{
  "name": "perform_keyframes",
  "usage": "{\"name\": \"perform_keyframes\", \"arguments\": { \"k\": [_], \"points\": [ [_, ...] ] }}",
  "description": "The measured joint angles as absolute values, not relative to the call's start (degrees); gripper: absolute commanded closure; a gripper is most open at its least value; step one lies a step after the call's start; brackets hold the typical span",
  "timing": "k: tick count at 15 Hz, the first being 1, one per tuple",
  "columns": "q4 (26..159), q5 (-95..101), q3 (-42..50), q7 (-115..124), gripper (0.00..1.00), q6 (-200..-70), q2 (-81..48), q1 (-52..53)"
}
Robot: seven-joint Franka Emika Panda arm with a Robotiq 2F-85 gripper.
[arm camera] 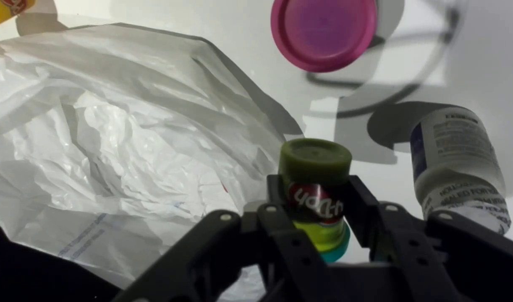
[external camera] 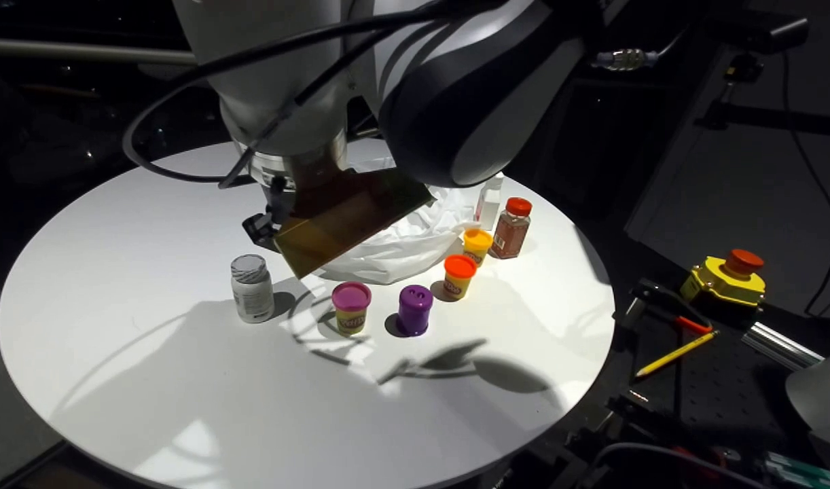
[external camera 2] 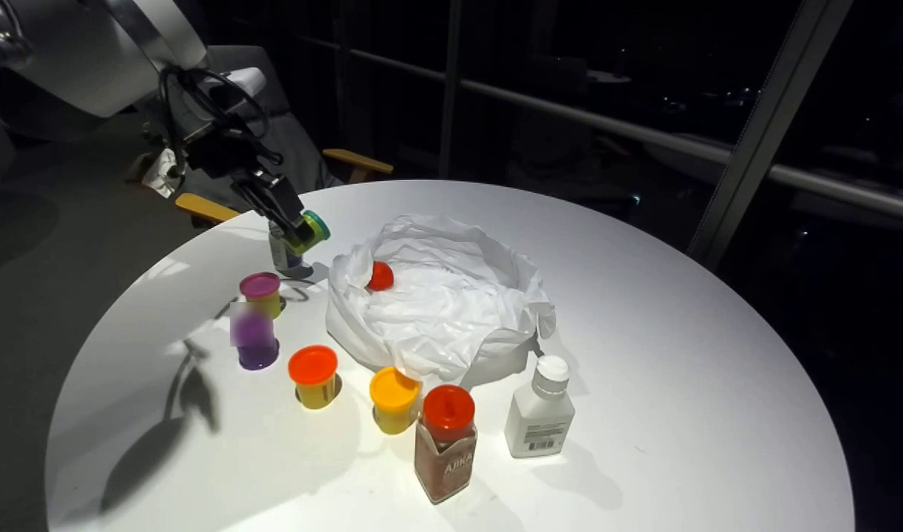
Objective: Pick up the bottles and containers from the plastic bag and put them on the table.
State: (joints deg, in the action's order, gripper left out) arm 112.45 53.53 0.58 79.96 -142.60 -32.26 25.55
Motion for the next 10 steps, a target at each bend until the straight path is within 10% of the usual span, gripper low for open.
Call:
{"name": "perform_keyframes", "arguments": {
  "k": [8,9,10],
  "points": [
    [110.07,45.28,-3.85,65.51,0.85,-145.64,-36.45,20.35],
    [109.23,45.28,-3.08,65.53,0.35,-145.64,-37.04,20.90],
    [108.37,45.34,-2.27,65.61,0.34,-145.68,-37.57,21.48]
  ]
}}
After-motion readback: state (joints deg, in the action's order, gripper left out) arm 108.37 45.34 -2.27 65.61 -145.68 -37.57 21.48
